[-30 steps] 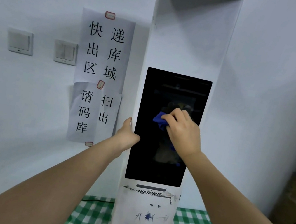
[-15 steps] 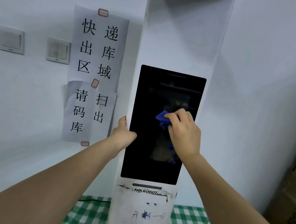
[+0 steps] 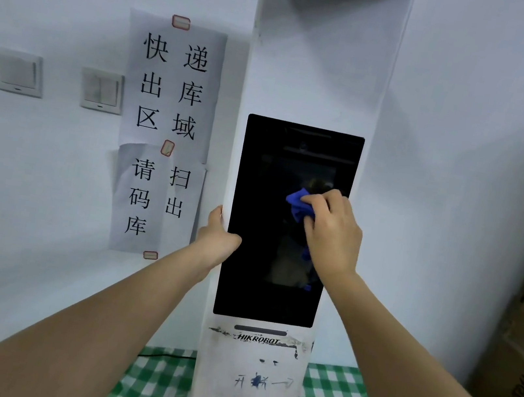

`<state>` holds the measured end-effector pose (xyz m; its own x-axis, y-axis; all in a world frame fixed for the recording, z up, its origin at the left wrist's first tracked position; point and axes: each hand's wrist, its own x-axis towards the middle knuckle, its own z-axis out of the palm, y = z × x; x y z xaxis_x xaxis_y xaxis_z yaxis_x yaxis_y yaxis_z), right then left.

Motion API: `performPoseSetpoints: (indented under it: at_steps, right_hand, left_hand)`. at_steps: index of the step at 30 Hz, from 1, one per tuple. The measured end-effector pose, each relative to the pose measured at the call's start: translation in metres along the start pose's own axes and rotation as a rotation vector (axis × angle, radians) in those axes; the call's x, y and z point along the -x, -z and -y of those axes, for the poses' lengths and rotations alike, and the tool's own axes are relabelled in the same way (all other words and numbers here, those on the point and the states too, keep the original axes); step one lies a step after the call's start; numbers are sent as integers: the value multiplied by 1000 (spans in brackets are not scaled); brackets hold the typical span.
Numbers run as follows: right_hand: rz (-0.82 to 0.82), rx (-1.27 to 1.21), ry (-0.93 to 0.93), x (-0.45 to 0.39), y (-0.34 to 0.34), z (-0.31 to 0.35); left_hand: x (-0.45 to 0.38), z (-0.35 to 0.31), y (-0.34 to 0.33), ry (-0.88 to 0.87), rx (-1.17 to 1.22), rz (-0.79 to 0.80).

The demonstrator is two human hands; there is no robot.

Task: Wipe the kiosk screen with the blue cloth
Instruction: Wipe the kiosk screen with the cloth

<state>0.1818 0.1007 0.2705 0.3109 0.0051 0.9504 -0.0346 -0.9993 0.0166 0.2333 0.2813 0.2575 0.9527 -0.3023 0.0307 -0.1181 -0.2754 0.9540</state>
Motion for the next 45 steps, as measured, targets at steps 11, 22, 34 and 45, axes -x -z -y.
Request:
performPoseSetpoints:
  at_steps: [11, 22, 34, 45]
  right_hand:
    - [104, 168, 343, 14, 6, -27]
    - [126, 163, 379, 25, -5, -4]
    - [60, 151, 137, 9, 3, -4]
    - [16, 156, 146, -11, 15, -25]
  left_hand:
    - [5, -3, -3, -3, 7, -9]
    - [8, -7, -9, 10, 92, -41]
    - [13, -17, -28, 50, 323, -223]
    - [9, -21, -27, 56, 386, -240]
